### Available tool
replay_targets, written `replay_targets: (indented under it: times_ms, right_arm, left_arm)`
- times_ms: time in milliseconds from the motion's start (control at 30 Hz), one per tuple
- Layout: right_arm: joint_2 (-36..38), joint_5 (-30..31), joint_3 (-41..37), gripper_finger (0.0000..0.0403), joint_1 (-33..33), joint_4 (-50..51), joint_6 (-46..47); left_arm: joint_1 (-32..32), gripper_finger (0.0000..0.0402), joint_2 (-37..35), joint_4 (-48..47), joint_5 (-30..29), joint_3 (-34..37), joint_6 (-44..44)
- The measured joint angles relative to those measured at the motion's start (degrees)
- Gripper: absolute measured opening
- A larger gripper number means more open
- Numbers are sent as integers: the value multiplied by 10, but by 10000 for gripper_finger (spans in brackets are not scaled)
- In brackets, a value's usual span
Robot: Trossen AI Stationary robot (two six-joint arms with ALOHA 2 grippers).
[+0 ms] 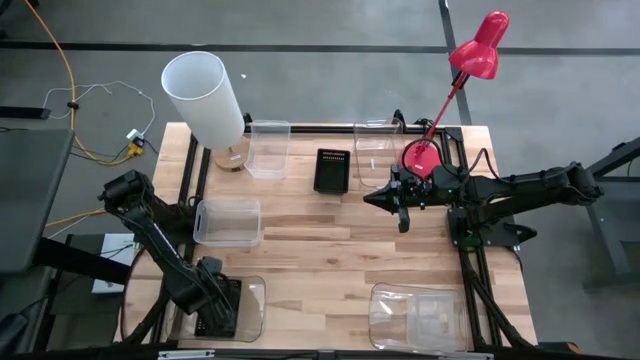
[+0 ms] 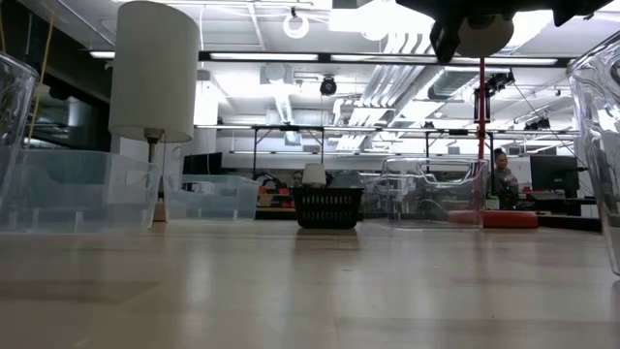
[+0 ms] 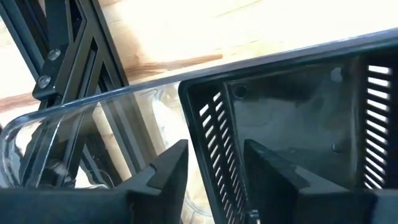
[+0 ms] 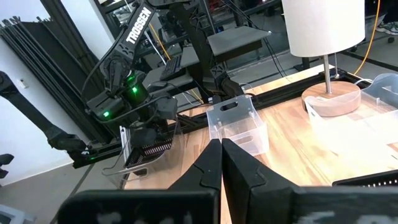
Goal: Stack baskets by color
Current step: Stack the bottom black bin on the top black bin
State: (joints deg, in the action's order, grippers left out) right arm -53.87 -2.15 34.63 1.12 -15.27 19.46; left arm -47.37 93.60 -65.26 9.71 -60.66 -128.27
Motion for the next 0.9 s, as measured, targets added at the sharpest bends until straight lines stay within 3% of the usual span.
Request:
replay_targets:
  times_ms: [667,800,900]
  right_arm:
    - [0,4,0,0,0,0,0]
    - [0,4,0,0,0,0,0]
    - [0,4,0,0,0,0,0]
  left_arm:
    - [-10,137,1,58,-3,42,-25]
    - [-10,105,1,59,-11,42,-8]
    - [-10,55,1,59,-14,42,-1]
